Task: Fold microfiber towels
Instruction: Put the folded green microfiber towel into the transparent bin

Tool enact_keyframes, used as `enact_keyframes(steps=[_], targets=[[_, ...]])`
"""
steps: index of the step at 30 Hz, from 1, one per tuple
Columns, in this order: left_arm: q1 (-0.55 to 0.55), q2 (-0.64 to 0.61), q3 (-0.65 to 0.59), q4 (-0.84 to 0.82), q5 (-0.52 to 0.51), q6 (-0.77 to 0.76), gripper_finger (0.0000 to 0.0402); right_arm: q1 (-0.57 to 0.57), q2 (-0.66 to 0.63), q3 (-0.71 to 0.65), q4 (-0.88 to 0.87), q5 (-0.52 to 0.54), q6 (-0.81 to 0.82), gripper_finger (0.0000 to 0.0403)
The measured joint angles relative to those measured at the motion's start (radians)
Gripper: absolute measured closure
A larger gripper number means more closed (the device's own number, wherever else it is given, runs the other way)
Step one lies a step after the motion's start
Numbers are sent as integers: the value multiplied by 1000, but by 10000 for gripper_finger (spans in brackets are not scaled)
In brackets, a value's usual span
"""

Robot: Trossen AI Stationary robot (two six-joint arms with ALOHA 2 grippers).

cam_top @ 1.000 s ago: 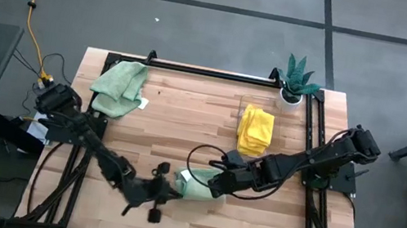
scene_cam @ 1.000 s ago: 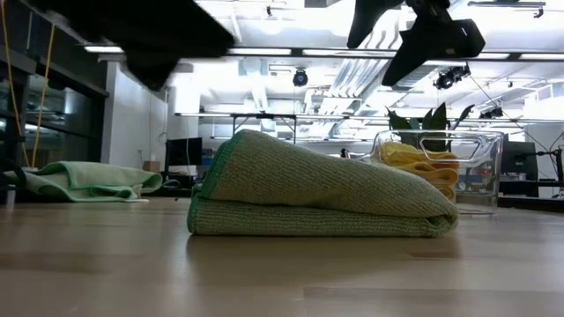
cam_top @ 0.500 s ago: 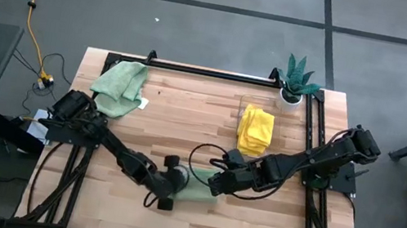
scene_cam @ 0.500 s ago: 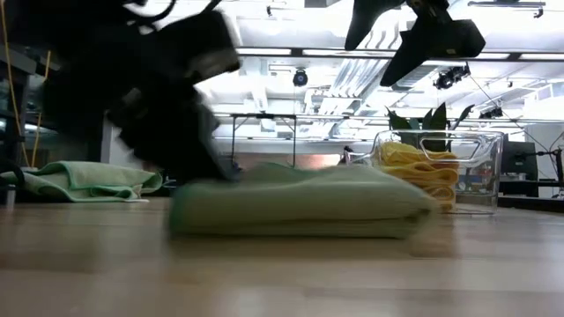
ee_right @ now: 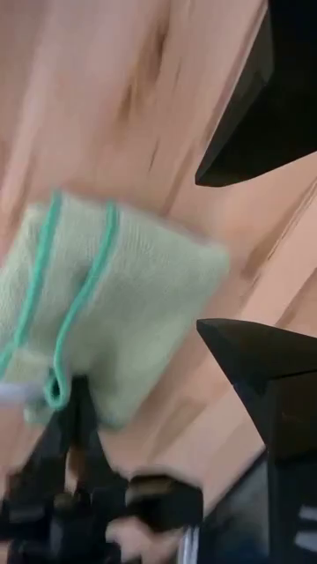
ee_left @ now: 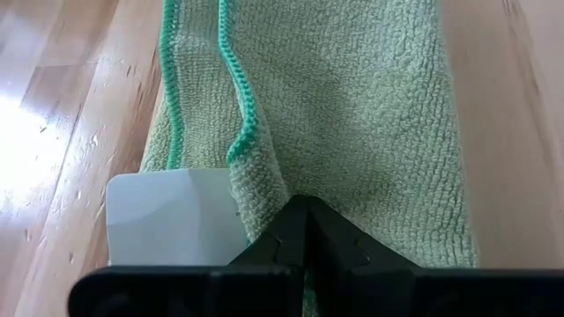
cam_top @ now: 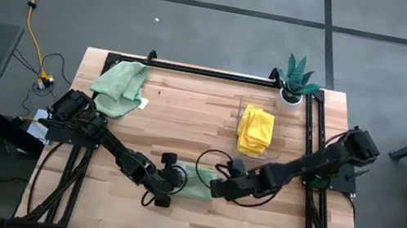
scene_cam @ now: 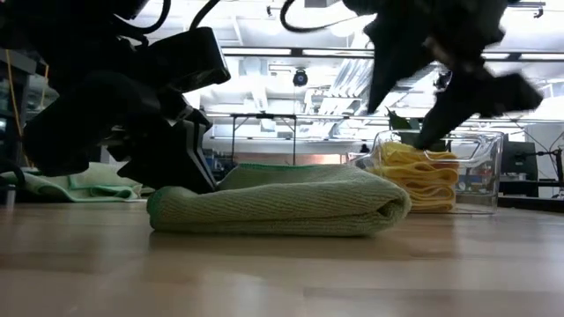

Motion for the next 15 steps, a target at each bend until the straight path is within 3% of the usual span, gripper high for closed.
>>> enact_keyframes(steps=[6,15], targets=[[0,0,-1,0,0,0,402,-30,14,-166,262,32,89,153],[2,0,-2,-5,0,0,402,-47,97,-196,433,-45,99,153]])
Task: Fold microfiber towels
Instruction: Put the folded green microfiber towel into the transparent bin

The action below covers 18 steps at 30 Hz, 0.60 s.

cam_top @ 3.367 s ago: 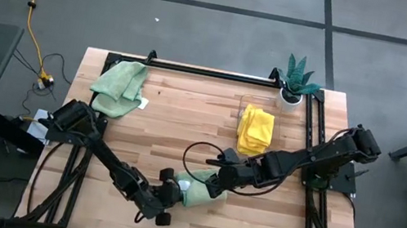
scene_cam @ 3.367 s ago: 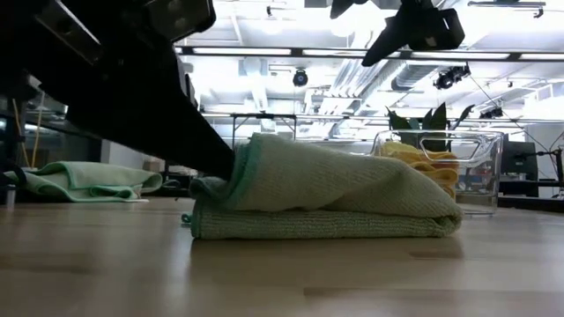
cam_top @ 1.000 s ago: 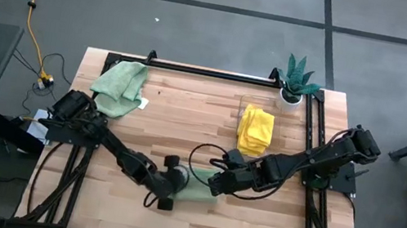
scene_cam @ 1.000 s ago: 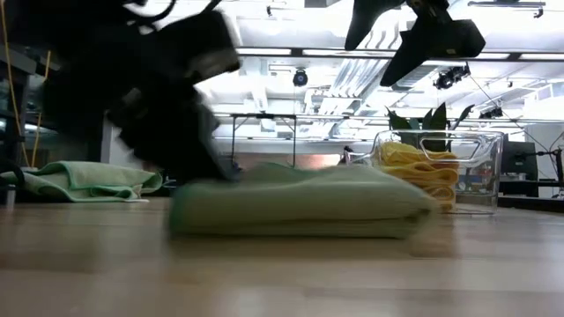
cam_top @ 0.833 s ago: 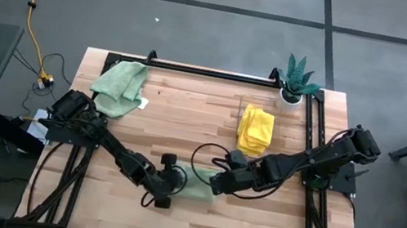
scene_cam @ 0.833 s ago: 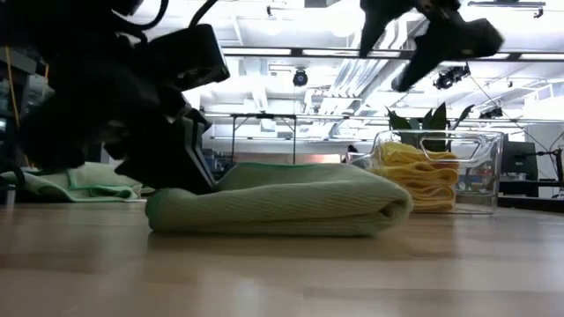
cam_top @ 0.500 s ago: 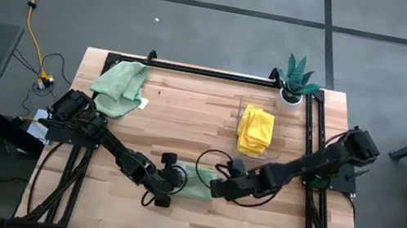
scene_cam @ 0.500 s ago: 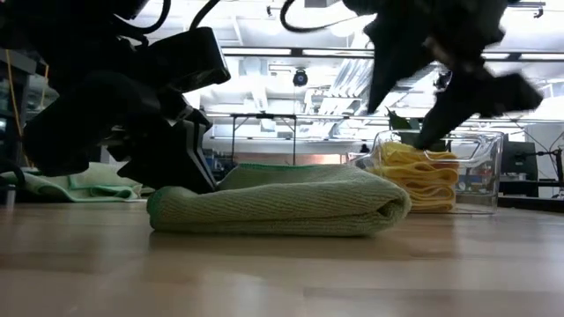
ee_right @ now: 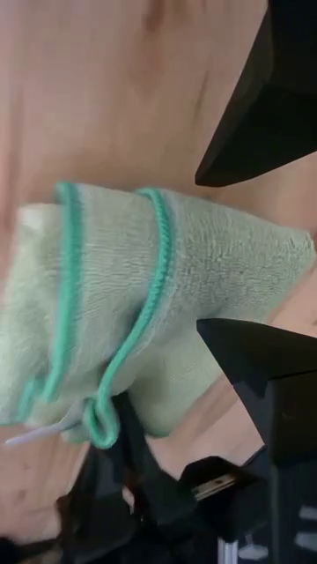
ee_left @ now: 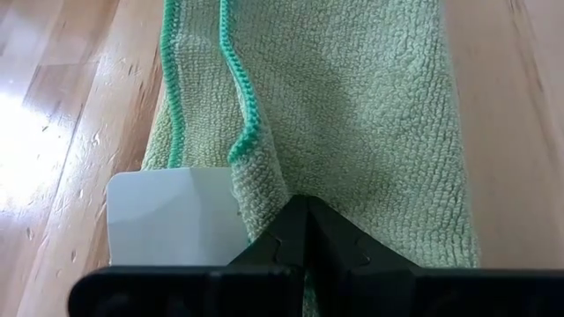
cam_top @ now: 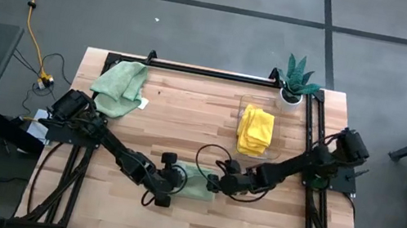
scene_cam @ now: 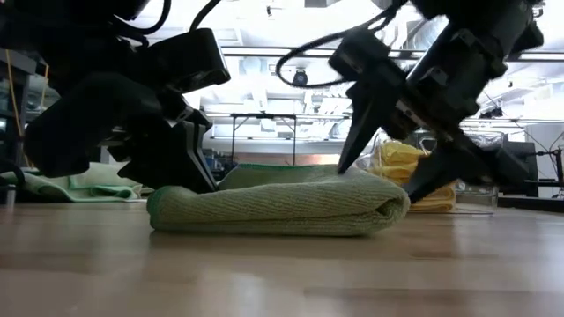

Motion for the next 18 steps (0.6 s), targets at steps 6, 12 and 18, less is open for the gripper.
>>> enact_keyframes(steps=[6,12,18], targets=[[4,0,0,-2,0,0,401,1,87,1,155,31,48,153],[4,0,0,-4,3,-3,402,-3,109,1,200,110,89,163],[4,0,0,-6,4,-34,402,-3,108,1,175,121,75,290]])
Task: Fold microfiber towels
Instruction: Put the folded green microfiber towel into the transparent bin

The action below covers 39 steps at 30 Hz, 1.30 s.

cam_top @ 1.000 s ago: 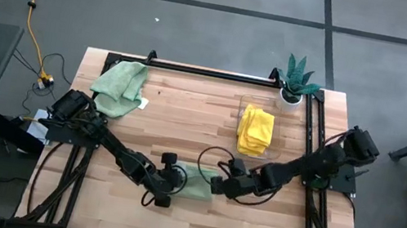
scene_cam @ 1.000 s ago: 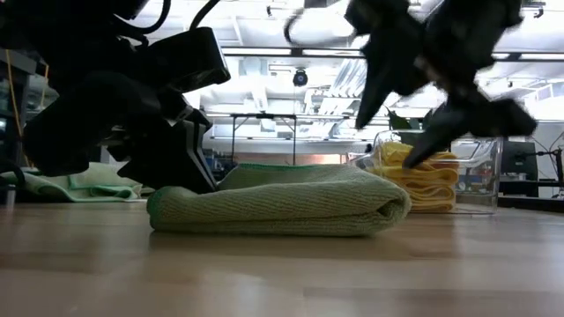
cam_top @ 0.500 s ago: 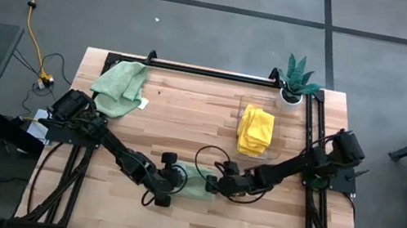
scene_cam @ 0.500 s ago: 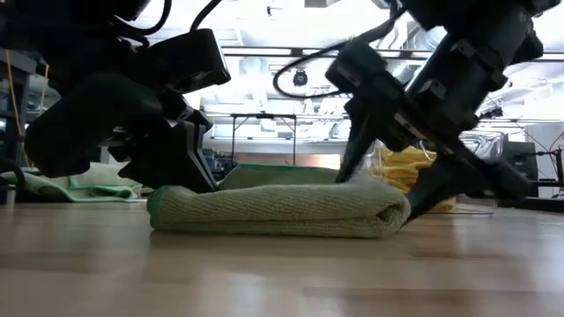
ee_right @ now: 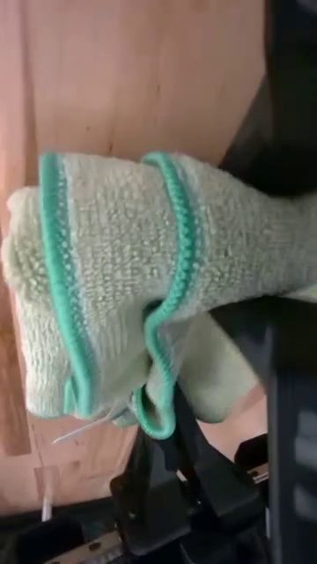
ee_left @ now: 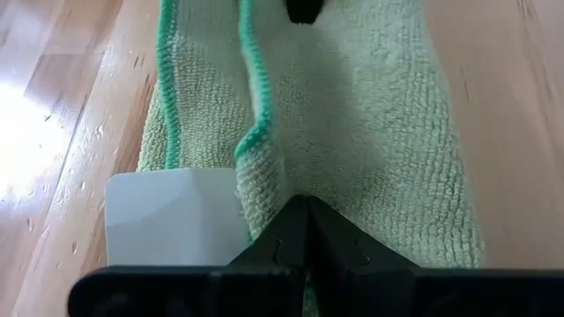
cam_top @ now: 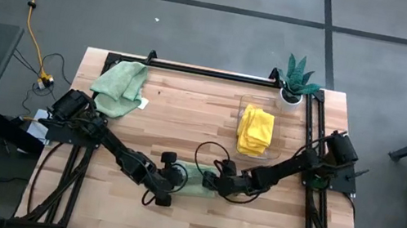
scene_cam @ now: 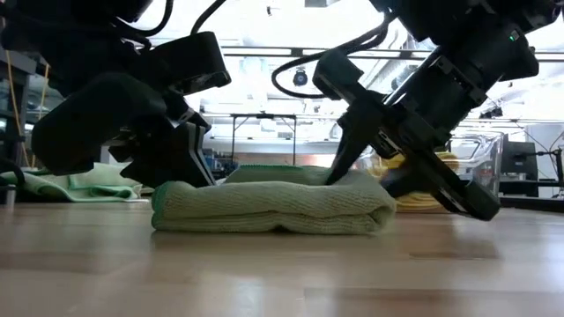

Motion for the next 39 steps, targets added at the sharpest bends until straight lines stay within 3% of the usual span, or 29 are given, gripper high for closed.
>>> enact_keyframes(steps=[3,8,12,17,20,25,29,32,39], targets=[[1,1,0,0,10,-11,402,0,-6,0,2,1,-49,378],[5,-69,-2,-56,146,-53,402,0,-71,2,-54,-18,-127,384],[3,-237,-3,-148,199,-15,401,-12,-212,11,-249,-34,-234,395],[-4,-516,-2,-221,118,52,401,-58,-424,132,-625,-43,-456,398],[-20,-677,0,-212,16,61,401,-102,-529,266,-840,-43,-617,399],[-26,-845,-1,-222,-142,68,401,-220,-603,534,-1220,-39,-839,401],[-27,-897,-1,-225,-188,68,402,-348,-602,724,-1481,-43,-966,402],[-27,-899,-2,-235,-189,60,401,-448,-600,813,-1571,-71,-1050,402],[-27,-864,-2,-327,-187,-6,401,-651,-598,839,-1666,-366,-1310,402]])
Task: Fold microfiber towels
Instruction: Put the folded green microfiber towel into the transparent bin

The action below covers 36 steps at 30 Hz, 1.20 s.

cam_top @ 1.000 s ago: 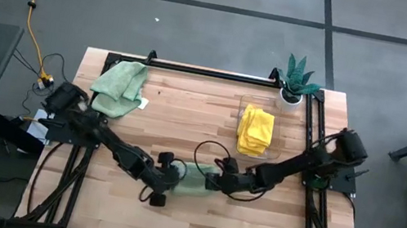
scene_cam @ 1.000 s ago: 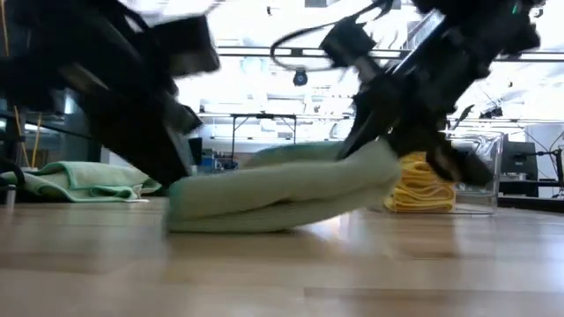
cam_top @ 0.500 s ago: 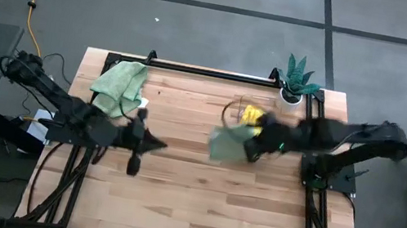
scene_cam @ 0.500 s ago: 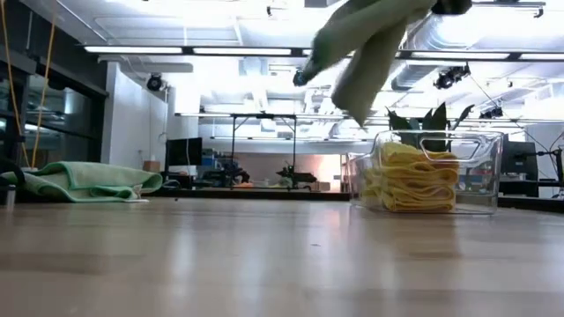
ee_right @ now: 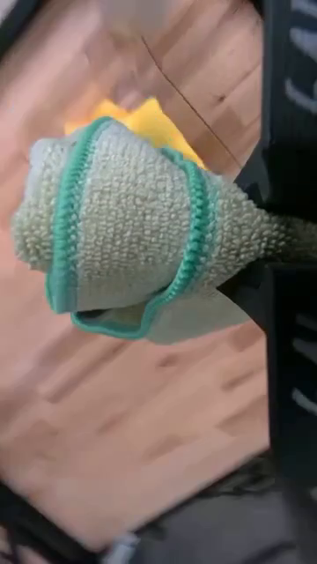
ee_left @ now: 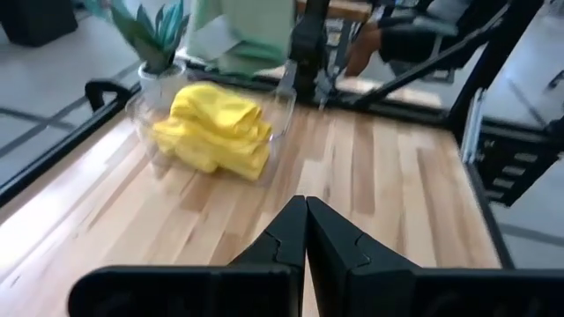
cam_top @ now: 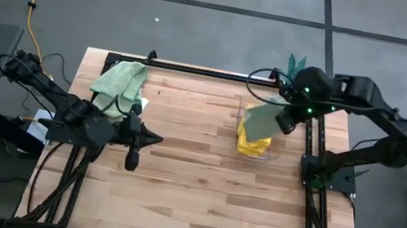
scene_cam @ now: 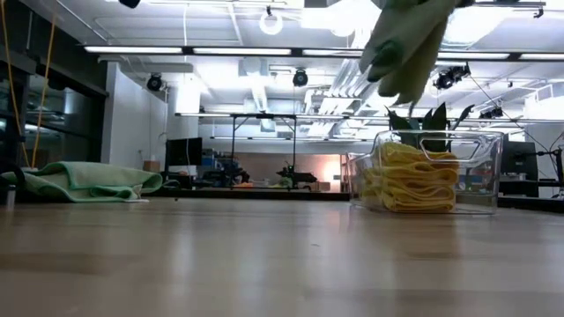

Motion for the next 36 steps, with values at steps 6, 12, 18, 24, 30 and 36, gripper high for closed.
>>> enact_keyframes(steps=[6,12,18,24,30,36], targets=[[0,1,0,-54,-8,-39,401,-64,44,-13,-15,-310,-288,402],[3,0,0,-73,-30,-19,402,-65,124,-13,-71,-529,-527,402],[38,0,0,-74,-27,45,402,-92,200,-13,-70,-574,-666,402],[76,0,0,-74,-17,66,401,-162,249,-13,-71,-571,-708,402],[118,0,0,-74,16,119,401,-282,299,-14,-65,-482,-655,402],[168,0,0,-74,24,119,401,-425,281,-14,34,-332,-494,402]])
